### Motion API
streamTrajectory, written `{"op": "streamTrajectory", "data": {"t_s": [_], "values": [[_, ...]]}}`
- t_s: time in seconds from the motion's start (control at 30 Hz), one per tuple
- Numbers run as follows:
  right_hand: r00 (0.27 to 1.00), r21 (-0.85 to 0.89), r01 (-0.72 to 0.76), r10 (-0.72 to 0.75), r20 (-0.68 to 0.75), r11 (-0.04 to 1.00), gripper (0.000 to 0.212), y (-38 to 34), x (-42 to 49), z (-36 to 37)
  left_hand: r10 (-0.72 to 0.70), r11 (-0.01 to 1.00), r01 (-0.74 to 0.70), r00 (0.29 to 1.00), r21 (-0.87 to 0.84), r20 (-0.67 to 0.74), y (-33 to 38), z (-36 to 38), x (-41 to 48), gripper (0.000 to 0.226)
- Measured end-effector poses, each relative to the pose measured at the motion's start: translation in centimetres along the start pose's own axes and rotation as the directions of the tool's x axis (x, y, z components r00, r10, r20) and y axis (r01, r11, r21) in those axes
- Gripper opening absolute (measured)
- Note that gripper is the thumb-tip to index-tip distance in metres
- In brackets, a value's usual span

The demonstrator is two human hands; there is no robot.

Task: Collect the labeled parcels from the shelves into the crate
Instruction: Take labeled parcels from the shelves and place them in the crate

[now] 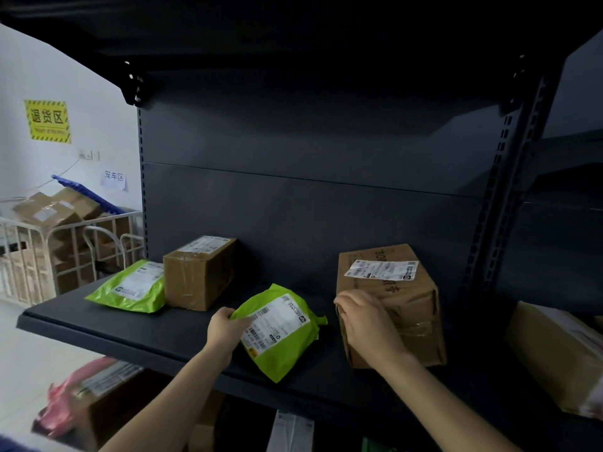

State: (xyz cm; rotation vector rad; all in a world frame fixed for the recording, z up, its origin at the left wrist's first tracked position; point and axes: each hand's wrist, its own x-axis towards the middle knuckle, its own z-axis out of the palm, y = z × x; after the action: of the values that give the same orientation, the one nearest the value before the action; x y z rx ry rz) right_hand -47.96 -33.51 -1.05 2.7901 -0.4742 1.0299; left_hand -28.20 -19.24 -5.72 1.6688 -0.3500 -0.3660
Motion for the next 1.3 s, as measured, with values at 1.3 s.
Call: {"op": "streamTrajectory", "data": {"t_s": [1.3], "values": [[0.997,-0.014,-0.045,0.044,-0.067,0.999,0.030,-4.0,3.5,2.9,0.002,1.000,-0.002,0.995,0.005,-0.102,0.0,-1.3,3.8,0.014]]}}
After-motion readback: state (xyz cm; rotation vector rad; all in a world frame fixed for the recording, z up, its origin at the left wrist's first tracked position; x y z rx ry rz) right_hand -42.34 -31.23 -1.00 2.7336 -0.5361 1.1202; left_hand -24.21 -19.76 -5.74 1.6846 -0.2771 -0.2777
